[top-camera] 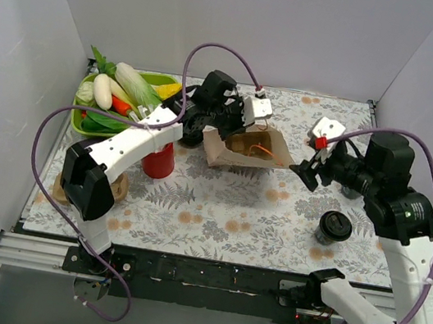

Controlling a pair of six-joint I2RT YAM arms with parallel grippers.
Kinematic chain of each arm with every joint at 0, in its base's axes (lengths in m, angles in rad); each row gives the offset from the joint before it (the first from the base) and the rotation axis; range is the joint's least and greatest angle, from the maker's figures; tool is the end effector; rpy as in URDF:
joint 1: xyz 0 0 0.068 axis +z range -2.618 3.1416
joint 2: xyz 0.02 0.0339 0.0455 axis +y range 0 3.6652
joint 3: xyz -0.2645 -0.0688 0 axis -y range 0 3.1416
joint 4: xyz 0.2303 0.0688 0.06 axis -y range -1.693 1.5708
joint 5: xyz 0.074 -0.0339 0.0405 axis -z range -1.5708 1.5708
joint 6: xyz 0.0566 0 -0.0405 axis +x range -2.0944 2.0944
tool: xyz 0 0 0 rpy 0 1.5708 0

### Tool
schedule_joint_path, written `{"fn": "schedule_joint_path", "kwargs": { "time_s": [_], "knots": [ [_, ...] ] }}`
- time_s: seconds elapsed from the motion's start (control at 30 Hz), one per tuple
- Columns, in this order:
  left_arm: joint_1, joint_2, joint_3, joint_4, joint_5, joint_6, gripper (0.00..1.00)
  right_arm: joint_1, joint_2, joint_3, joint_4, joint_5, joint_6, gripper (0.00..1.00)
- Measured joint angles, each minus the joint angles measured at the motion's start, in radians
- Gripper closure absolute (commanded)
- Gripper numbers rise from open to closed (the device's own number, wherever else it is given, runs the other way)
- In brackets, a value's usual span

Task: Pack the takeout coffee

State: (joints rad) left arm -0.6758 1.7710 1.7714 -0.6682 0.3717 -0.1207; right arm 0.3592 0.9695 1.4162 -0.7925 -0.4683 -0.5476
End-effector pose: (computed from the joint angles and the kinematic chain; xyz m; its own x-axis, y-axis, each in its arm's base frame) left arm 0.3011 -0.2677 0.3543 -0.5766 0.3185 -0.7524 0.7413 0.5912 -0.3178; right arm 0.1495 0.0834 0.4430 0.0994 -0.4589 -0.8829 -0.7724 0.5238 -0.3592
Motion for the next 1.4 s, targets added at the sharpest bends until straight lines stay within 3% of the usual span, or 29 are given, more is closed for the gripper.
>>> {"fn": "schedule_joint_path", "kwargs": {
  "time_s": [0.27,0.4,0.53,0.63,0.83,1.13,1.4],
  "knots": [
    [-0.027,-0.080,-0.123,0.130,-0.089,0.069,1.00,-0.005,-0.149,-0.240,-0.090,0.151,-0.043,0.29],
    [-0.027,-0.104,-0.129,0.150,-0.095,0.056,1.00,-0.013,-0.132,-0.252,-0.170,0.197,-0.031,0.29],
    [-0.028,-0.092,-0.099,0.138,-0.090,-0.002,1.00,-0.043,-0.103,-0.252,-0.264,0.234,-0.024,0.23],
    [-0.027,-0.050,-0.013,0.106,-0.067,-0.061,1.00,-0.090,-0.087,-0.252,-0.333,0.272,-0.015,0.14],
    [-0.027,0.060,0.150,0.016,-0.009,-0.162,1.00,-0.219,-0.068,-0.252,-0.416,0.335,-0.005,0.09],
    [-0.024,0.084,0.146,-0.050,0.010,-0.226,1.00,-0.433,0.085,-0.306,-0.431,0.380,-0.005,0.05],
    [-0.019,0.083,0.114,-0.058,0.011,-0.273,1.00,-0.502,0.179,-0.308,-0.399,0.385,0.000,0.02]
  ]
}}
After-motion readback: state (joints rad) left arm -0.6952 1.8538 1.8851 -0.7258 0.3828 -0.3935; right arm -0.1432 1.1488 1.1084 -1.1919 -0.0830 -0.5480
